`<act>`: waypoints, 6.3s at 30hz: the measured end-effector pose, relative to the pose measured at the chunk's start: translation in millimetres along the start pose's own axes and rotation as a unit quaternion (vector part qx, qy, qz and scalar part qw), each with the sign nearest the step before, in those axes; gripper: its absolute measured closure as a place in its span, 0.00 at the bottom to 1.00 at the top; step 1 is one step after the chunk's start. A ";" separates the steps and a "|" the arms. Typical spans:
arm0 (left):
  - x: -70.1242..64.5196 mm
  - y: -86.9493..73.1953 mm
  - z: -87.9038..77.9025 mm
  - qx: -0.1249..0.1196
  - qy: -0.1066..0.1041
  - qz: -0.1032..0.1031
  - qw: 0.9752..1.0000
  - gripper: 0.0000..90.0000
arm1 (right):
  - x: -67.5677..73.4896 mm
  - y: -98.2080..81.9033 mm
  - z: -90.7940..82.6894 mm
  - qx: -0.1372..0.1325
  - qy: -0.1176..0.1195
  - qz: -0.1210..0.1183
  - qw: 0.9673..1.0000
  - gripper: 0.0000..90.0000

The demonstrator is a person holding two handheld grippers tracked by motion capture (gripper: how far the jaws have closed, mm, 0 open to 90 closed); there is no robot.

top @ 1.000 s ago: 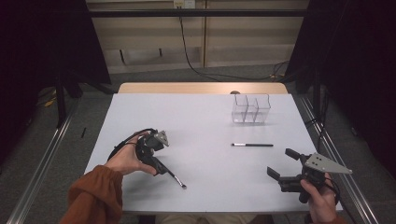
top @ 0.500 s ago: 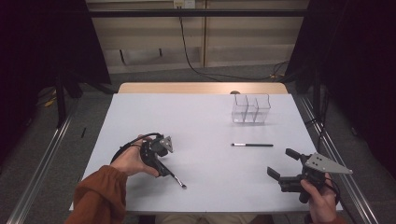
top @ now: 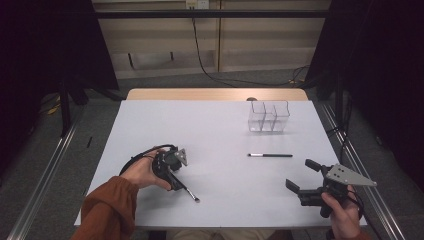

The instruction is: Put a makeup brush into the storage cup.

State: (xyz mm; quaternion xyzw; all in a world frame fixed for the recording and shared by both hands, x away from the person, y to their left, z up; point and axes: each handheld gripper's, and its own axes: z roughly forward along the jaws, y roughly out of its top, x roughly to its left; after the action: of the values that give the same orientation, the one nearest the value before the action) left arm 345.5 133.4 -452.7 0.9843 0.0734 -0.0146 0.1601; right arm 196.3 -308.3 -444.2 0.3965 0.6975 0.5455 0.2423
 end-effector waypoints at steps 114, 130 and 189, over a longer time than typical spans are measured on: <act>-9.4 -51.7 -40.4 -0.363 0.090 -0.207 0.904 0.94 | 1.5 -1.5 1.0 0.009 0.012 -0.002 1.000 0.00; -25.2 -59.9 -38.4 -0.423 0.107 -0.197 0.878 0.94 | 2.9 0.0 0.8 -0.010 0.024 0.000 1.000 0.00; -72.4 -7.1 -31.8 -0.447 0.059 -0.144 0.881 0.94 | 59.8 63.4 72.8 0.000 0.168 -0.038 0.985 0.06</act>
State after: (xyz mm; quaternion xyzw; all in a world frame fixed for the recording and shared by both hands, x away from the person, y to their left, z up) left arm 273.0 139.9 -421.0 0.7856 0.2221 0.0545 0.5749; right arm 236.7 -212.3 -399.1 0.2728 0.7424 0.5950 0.1426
